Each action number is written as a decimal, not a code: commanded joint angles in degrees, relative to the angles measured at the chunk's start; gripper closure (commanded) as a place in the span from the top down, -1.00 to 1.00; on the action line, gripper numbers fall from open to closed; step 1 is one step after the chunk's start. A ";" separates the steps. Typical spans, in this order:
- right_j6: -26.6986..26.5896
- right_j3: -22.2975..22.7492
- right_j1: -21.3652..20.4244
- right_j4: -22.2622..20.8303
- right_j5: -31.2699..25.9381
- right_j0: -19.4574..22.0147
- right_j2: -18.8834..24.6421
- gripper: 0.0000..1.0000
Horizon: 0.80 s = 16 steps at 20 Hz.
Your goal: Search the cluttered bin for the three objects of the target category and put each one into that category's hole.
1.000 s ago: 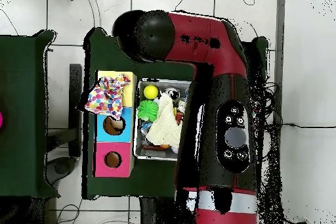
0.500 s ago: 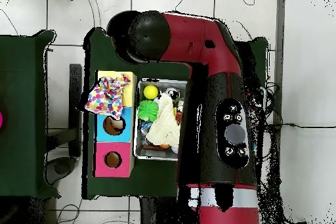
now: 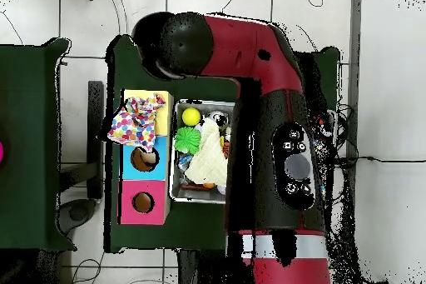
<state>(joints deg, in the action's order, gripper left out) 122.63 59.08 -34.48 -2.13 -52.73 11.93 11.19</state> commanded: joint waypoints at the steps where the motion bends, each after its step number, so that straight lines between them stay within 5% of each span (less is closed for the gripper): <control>1: -12.89 8.02 0.31 -3.00 -0.50 2.09 5.40 1.00; 16: -11.84 7.23 -0.35 -6.14 -3.98 1.57 4.15 1.00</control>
<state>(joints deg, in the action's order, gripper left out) 122.63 59.08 -34.65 -4.22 -52.73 12.35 13.06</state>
